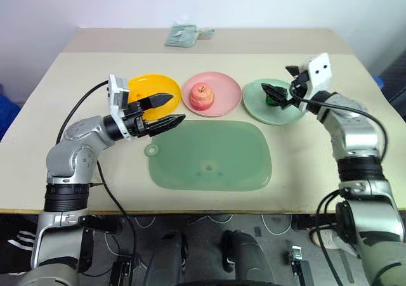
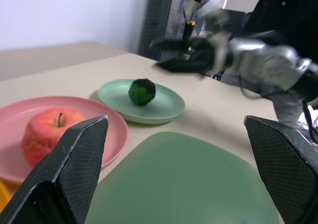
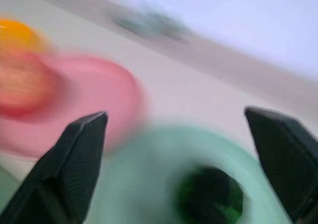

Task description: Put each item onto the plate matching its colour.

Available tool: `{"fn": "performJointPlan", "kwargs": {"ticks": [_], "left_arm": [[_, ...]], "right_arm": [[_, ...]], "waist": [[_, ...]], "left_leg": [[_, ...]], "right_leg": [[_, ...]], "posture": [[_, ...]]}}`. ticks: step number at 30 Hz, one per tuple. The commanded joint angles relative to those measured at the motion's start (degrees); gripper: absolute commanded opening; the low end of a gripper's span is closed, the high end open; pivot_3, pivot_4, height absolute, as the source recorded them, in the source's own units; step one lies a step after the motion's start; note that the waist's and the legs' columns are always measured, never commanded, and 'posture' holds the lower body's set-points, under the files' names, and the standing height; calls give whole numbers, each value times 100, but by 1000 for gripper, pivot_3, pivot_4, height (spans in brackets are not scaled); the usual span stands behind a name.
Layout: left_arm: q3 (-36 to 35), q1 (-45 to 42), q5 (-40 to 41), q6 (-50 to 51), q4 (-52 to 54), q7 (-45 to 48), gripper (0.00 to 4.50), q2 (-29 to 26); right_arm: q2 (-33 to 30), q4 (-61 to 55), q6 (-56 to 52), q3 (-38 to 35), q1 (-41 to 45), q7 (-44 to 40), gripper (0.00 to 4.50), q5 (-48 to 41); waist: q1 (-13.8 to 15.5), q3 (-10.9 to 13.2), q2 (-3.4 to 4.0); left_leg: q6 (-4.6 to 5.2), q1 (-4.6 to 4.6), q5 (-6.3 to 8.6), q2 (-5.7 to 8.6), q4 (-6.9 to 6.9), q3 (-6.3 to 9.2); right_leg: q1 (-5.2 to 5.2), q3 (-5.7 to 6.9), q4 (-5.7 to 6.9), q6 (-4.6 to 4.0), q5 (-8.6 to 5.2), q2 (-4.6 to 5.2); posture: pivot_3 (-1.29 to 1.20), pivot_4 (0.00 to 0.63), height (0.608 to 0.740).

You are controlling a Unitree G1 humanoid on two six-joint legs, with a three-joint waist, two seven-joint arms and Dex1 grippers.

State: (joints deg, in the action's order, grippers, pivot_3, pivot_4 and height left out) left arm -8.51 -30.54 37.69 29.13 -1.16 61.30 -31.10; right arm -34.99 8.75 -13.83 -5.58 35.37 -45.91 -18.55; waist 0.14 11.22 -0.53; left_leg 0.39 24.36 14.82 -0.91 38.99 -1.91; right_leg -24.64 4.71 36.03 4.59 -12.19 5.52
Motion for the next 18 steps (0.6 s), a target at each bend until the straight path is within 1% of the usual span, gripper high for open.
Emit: {"fn": "performJointPlan", "kwargs": {"ticks": [1, 5, 7, 8, 9, 10, 12, 15, 18], "left_arm": [[-90, 129, 200, 20, 316, 119, 4500, -49], [-161, 364, 375, 66, 301, 411, 4500, -119], [-138, 601, 558, 197, 329, 910, 4500, -321], [-50, 681, 638, 352, 394, 1046, 4500, -398], [72, 723, 625, 450, 421, 1104, 4500, -443], [128, 785, 490, 306, 319, 1245, 4500, -508], [207, 836, 315, 128, 233, 1332, 4500, -545], [109, 819, 354, 155, 322, 1203, 4500, -536], [-30, 864, 325, 59, 203, 1262, 4500, -640]], "right_arm": [[-193, -1380, -631, -394, -815, -526, 4469, -990], [-488, -2636, -1315, -581, -1667, -748, 4469, -1700], [-758, -3279, -1942, -697, -2053, -929, 4469, -2413], [-911, -3442, -2112, -789, -2193, -1029, 4469, -2614], [-1029, -3537, -2145, -843, -2313, -1074, 4469, -2637], [-1038, -3748, -2141, -780, -2403, -907, 4469, -2546], [-1077, -4011, -2255, -870, -2630, -744, 4469, -2661], [-1200, -4130, -2378, -1094, -2908, -694, 4469, -2760], [-1361, -4020, -2353, -1042, -2850, -695, 4469, -2588]], "waist": [[38, 0, 1], [57, 4, 7], [54, 3, 6], [39, 3, 6], [44, 3, 6], [50, 3, 6], [59, 3, 6], [84, 3, 5], [72, 3, 5]], "left_leg": [[0, 0, 0, 0, 1, -1], [0, 0, 0, 1, 16, -8], [-1, -2, -1, -2, 16, -6], [-2, -3, -1, -4, 16, -4], [-2, -7, 0, -6, 12, -5], [-2, -6, 0, -7, 12, -5], [-2, -6, 0, -6, 12, -5], [-2, 2, 0, -3, 13, -2], [-2, 5, 0, -1, 14, -6]], "right_leg": [[1, 0, 0, 0, 0, 2], [1, -4, -1, -3, 1, 5], [1, -4, -1, -20, -8, 5], [1, -3, 0, -23, -10, 4], [1, -3, -1, -25, -11, 3], [0, -3, -1, -25, -11, 2], [0, -3, -4, -27, -13, 3], [-2, -4, -9, -29, -14, 5], [0, -5, -21, -29, -13, 9]], "posture": [[0, 150, 740], [0, 150, 740], [0, 150, 740], [0, 150, 740], [0, 150, 740], [0, 150, 740], [0, 150, 740], [0, 150, 740], [0, 150, 740]]}}
